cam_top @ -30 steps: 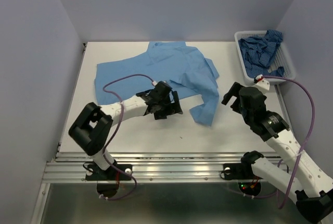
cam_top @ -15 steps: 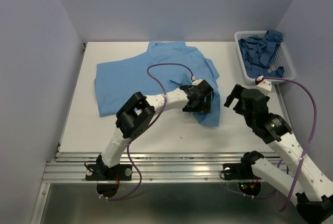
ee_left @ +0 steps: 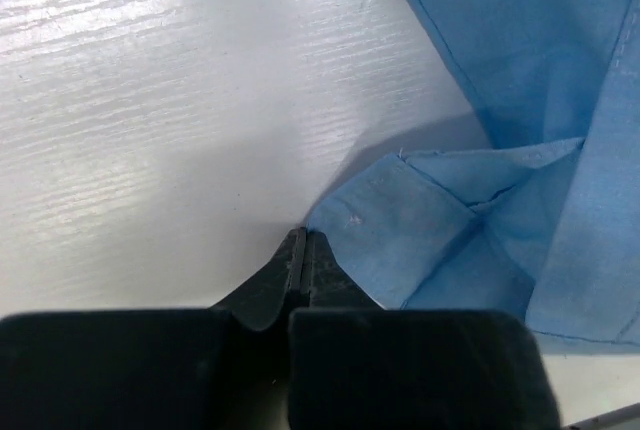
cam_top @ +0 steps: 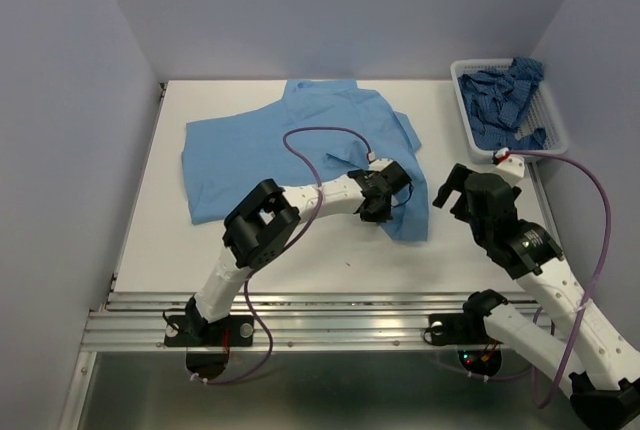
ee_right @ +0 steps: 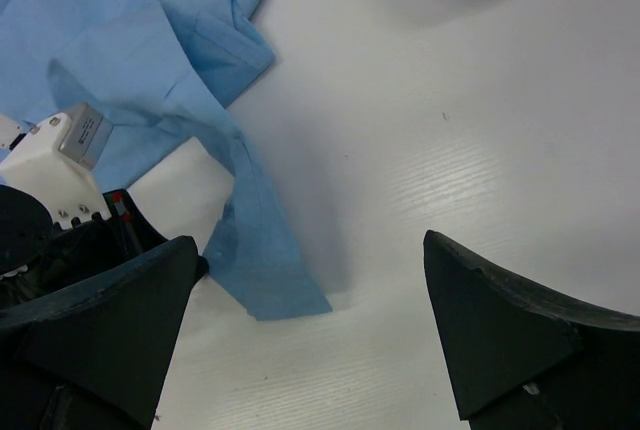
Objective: Fold and stack the long sleeve shirts
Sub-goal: Fold the shirt
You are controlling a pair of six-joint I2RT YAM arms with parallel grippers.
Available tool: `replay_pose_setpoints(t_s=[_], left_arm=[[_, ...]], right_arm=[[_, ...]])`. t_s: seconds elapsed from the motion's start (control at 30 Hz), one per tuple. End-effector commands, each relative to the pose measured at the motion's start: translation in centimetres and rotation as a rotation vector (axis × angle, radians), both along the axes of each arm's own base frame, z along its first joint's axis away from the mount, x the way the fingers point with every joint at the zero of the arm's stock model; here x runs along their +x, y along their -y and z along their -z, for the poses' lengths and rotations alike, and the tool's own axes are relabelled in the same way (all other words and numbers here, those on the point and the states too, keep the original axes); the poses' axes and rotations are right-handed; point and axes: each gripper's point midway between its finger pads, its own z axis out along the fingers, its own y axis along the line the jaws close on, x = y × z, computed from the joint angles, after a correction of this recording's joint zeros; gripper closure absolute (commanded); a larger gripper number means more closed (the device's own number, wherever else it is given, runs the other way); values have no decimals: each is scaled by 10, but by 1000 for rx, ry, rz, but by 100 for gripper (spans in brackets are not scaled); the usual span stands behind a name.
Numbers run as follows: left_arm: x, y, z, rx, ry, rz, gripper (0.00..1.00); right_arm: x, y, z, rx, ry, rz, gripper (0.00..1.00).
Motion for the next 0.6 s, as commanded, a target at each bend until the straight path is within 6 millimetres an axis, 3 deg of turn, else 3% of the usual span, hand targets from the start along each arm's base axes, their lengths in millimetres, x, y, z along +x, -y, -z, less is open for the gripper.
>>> replay_pose_setpoints(t_s=[0.0, 0.07, 0.23, 0.33, 0.43, 0.57], left_arm=[[-4, -15, 4, 72, 19, -26, 100], [2, -20, -7, 84, 57, -41, 100], [21, -43, -57, 117, 210, -114, 100], [25, -66, -77, 174, 263, -160, 100], [27, -98, -90, 252, 289, -223, 100], [29, -177, -103, 422, 292, -383, 100]], right_arm=[[-1, 7, -7, -10, 35, 30, 0], [-1, 8, -6, -11, 37, 33, 0], [-3, 9, -6, -9, 41, 38, 0], [-3, 10, -6, -13, 44, 41, 0], [-3, 13, -7, -20, 48, 50, 0], [-4, 16, -8, -30, 55, 62, 0]])
